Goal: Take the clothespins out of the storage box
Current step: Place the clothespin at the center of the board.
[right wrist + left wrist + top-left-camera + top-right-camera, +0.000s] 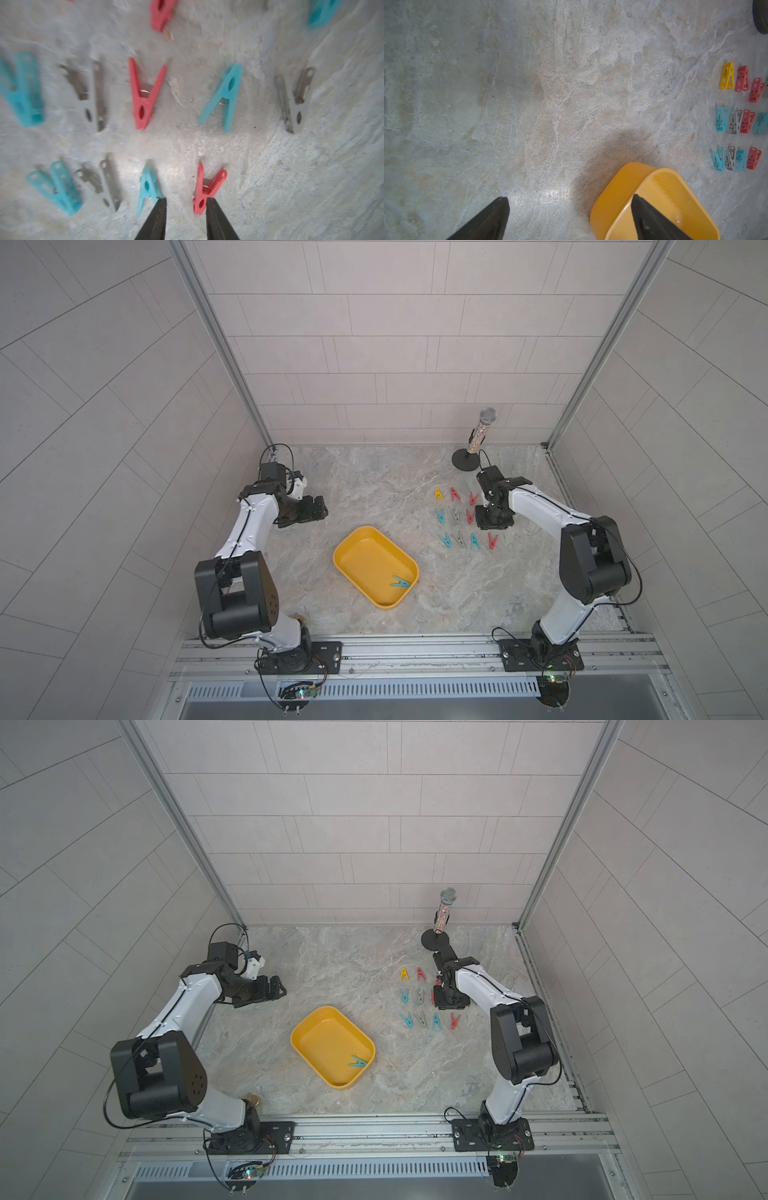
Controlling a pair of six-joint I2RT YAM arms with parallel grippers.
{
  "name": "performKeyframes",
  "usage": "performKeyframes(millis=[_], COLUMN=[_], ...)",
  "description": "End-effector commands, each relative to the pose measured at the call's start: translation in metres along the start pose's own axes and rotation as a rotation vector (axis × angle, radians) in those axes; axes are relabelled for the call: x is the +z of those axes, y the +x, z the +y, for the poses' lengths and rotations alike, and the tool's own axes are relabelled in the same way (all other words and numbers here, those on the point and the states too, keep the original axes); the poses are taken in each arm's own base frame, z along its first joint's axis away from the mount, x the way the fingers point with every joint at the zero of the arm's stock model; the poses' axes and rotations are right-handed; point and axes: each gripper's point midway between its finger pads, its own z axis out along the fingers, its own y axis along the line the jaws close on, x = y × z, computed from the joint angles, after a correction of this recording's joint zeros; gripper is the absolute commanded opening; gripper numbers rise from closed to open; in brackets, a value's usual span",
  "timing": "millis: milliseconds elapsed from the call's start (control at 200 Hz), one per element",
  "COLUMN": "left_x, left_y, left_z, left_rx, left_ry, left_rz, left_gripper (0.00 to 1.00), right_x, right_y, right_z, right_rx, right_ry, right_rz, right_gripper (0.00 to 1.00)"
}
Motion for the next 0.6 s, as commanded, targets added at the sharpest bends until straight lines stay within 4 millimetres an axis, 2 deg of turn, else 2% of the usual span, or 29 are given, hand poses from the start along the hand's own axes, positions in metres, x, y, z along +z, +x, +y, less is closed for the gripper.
performKeyframes(millis=[0, 160, 340, 475, 590], left_x=[-0.007, -0.008, -0.009, -0.009, -0.009], left_y=[0.002, 0.002, 0.001, 0.001, 0.000], left_z=[0.005, 0.008, 0.015, 0.017, 0.017], left_rx=[0.013, 0.010, 0.005, 0.001, 0.002], left_ry=[-0.039, -0.050, -0.081, -0.088, -0.090], left_rz=[-0.001, -0.002, -0.009, -0.008, -0.008], left_gripper=[1.00, 1.00, 1.00, 1.00, 1.00], right_x=[-0.035, -0.075, -0.106, -0.111, -0.104], right_y=[-0.007, -0.002, 0.032, 0.069, 0.098], right_z=[0.017, 0.078, 0.163, 0.214, 0.244], right_rx=[-0.048, -0.244, -0.490, -0.664, -0.791], right_ry=[-0.046, -0.134, -0.251, -0.331, -0.370], right_rz=[-0.080, -0.186, -0.253, -0.258, -0.222], right_gripper=[0.35, 0.36, 0.38, 0.38, 0.37])
